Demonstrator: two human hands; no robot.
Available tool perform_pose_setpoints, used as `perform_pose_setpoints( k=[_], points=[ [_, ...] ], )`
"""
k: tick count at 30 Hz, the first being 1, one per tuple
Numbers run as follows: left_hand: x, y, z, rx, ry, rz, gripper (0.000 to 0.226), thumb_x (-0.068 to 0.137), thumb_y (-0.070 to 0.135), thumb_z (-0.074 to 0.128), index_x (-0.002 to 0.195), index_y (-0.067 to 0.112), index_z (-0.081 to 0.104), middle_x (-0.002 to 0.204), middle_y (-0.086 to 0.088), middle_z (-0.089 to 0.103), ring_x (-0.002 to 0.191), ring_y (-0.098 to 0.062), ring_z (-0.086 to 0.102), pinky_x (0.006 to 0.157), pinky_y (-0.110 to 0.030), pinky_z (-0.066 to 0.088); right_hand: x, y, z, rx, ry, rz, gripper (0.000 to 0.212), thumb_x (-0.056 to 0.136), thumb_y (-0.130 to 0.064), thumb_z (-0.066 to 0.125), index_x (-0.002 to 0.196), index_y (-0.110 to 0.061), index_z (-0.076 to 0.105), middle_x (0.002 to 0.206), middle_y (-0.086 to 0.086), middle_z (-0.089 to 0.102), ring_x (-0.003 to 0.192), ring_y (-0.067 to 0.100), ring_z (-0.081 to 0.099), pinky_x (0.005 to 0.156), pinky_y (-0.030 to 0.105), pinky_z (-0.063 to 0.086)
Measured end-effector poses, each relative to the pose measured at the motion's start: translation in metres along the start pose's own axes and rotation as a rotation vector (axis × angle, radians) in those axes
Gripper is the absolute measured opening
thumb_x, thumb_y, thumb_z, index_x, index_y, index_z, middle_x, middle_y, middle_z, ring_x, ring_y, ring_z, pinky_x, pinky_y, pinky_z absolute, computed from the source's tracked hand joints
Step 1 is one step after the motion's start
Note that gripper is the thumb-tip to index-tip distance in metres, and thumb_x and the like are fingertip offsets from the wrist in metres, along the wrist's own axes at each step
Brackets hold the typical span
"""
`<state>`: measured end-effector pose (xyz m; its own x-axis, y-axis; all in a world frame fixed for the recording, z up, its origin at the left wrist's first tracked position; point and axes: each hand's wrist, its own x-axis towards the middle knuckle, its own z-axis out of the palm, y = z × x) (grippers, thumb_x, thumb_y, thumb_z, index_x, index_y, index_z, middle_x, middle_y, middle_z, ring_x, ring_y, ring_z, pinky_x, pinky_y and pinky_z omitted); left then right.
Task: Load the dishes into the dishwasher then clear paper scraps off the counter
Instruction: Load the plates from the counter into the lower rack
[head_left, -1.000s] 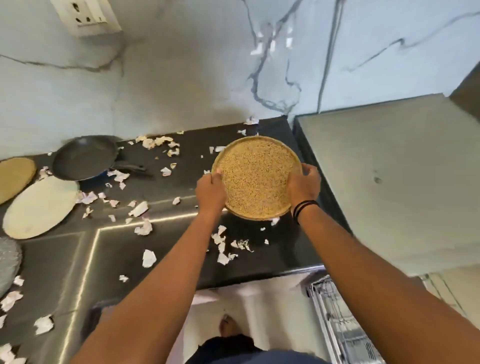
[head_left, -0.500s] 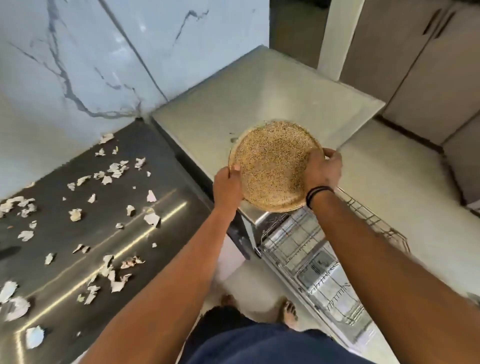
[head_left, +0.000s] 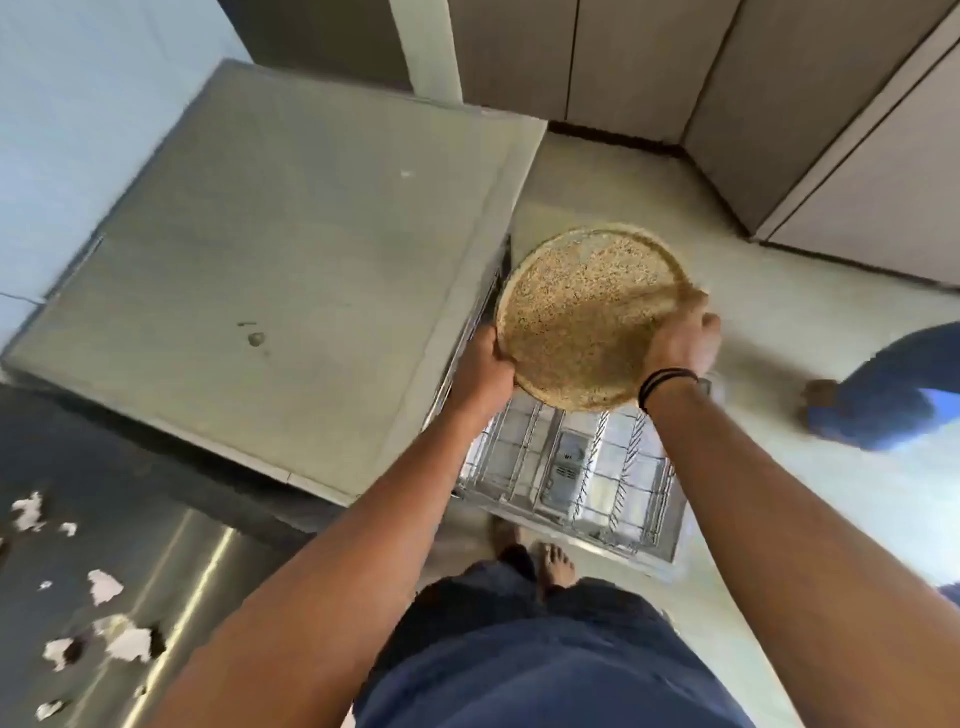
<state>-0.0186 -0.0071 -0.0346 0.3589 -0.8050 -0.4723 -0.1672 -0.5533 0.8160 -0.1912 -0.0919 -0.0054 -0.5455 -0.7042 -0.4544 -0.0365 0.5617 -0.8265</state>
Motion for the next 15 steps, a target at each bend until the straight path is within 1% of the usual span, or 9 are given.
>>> perform_pose_setpoints(
  k=[3,5,7,9,10,11,13,14,15],
  points=[
    [0.036,-0.024,0.025,0.063,-0.02,-0.089,0.029,0.094,-0.007,0.05,0.096,0.021,0.059,0.1,-0.006,0.068,0.094,-0.028,0.066,0.085,-0.051,0.058,0.032,0.03,0.004,0.044,0.027,0.091,0.054,0.106,-0.048,0.03,0.135,-0.009,0.055,0.121,0.008,0.059,0.114,0.022,0.054,0.086,0.026,0.035],
    [0.055,-0.045,0.037,-0.043,-0.007,-0.228,0.028,0.098,-0.005,0.05,0.089,0.019,0.061,0.094,-0.003,0.068,0.083,-0.018,0.064,0.089,-0.049,0.057,0.048,0.059,0.012,0.14,-0.007,0.167,0.046,0.103,-0.048,0.036,0.12,-0.014,0.062,0.116,0.004,0.063,0.111,0.022,0.059,0.092,0.031,0.042],
    [0.074,-0.073,0.048,-0.122,0.006,-0.363,0.028,0.1,-0.002,0.051,0.088,0.02,0.062,0.092,-0.001,0.066,0.081,-0.014,0.062,0.093,-0.045,0.056,0.068,0.1,0.022,0.2,-0.056,0.304,0.039,0.092,-0.048,0.043,0.106,-0.019,0.066,0.105,-0.003,0.064,0.098,0.014,0.059,0.085,0.032,0.044],
    [0.086,-0.103,0.05,-0.242,0.016,-0.435,0.023,0.099,-0.001,0.055,0.097,0.018,0.069,0.1,-0.001,0.067,0.09,-0.017,0.065,0.097,-0.043,0.057,0.079,0.143,0.027,0.212,-0.097,0.491,0.022,0.086,-0.039,0.047,0.085,-0.021,0.059,0.086,-0.003,0.056,0.076,0.013,0.054,0.066,0.024,0.044],
    [0.094,-0.124,0.052,-0.331,0.009,-0.466,0.021,0.098,0.0,0.057,0.103,0.016,0.07,0.105,-0.001,0.067,0.096,-0.017,0.066,0.099,-0.042,0.056,0.087,0.167,0.03,0.184,-0.142,0.578,0.015,0.089,-0.03,0.047,0.077,-0.02,0.049,0.076,0.0,0.046,0.063,0.014,0.047,0.055,0.021,0.041],
    [0.1,-0.138,0.053,-0.411,-0.001,-0.504,0.021,0.098,0.002,0.058,0.109,0.015,0.069,0.108,-0.001,0.067,0.099,-0.018,0.065,0.101,-0.04,0.054,0.093,0.187,0.036,0.128,-0.199,0.653,0.018,0.092,-0.02,0.046,0.074,-0.019,0.043,0.073,0.001,0.04,0.057,0.015,0.042,0.05,0.022,0.042],
    [0.114,-0.178,0.053,-0.504,0.062,-0.604,0.024,0.093,0.01,0.064,0.117,0.011,0.066,0.111,-0.005,0.068,0.102,-0.02,0.065,0.101,-0.039,0.052,0.1,0.234,0.046,-0.003,-0.339,0.753,0.021,0.1,-0.011,0.044,0.08,-0.017,0.046,0.079,0.004,0.047,0.066,0.019,0.054,0.068,0.031,0.056],
    [0.123,-0.201,0.053,-0.547,0.109,-0.65,0.033,0.088,0.016,0.07,0.119,0.008,0.067,0.113,-0.007,0.069,0.103,-0.023,0.066,0.099,-0.04,0.054,0.104,0.256,0.054,-0.126,-0.388,0.782,0.019,0.101,-0.011,0.045,0.083,-0.015,0.049,0.085,0.006,0.053,0.073,0.022,0.059,0.075,0.035,0.059],
    [0.125,-0.213,0.055,-0.547,0.163,-0.685,0.041,0.081,0.022,0.076,0.118,0.005,0.068,0.114,-0.01,0.071,0.101,-0.026,0.068,0.092,-0.041,0.058,0.103,0.279,0.061,-0.238,-0.404,0.788,0.018,0.099,-0.008,0.047,0.082,-0.013,0.051,0.085,0.008,0.054,0.072,0.025,0.06,0.067,0.035,0.058]
  ],
)
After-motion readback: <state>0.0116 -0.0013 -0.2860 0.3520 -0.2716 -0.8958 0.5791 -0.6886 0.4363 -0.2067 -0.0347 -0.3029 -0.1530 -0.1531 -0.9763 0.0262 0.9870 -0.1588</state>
